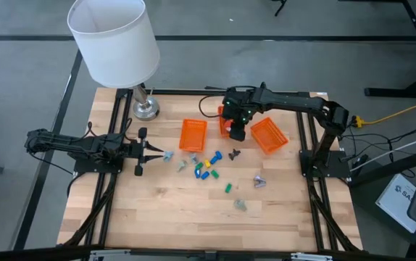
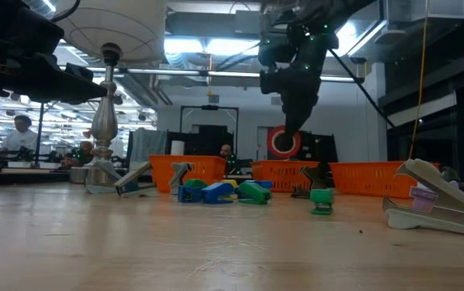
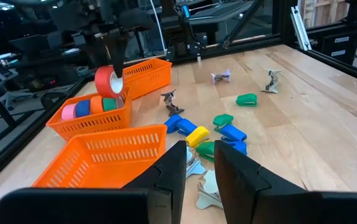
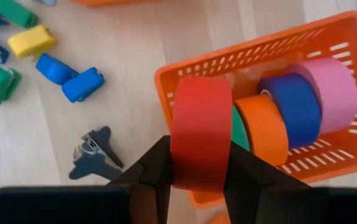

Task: Pick and place Stapler, Stapler remover, tape
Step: Put the red adhesive tape into the middle orange bin

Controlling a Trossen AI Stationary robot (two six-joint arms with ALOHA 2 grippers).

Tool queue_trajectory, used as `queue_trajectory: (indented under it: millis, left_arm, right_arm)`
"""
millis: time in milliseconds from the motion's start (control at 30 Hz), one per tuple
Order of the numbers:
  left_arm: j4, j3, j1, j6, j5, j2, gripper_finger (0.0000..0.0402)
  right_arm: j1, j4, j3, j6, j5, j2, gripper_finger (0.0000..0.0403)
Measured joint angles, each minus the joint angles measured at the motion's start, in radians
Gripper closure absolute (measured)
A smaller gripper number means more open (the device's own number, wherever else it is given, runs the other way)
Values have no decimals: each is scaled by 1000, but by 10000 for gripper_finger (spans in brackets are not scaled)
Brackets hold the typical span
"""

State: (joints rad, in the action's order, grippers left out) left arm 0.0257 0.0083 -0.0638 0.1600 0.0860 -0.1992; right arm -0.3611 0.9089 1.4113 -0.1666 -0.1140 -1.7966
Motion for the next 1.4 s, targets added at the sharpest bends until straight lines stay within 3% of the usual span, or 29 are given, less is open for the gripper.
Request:
queue_trajectory:
  millis: [467,867,1400]
  left_arm:
    - [0,0,0,0,0,0,324]
    - [0,0,0,0,0,0,324]
    - [0,0,0,0,0,0,322]
  right_arm:
    - [-56,-8,-45,-136,-150,0,290]
    - [-86,-78,-45,-182,-73,-12,289]
    - [-77,-82,-14,-155,-125,-12,290]
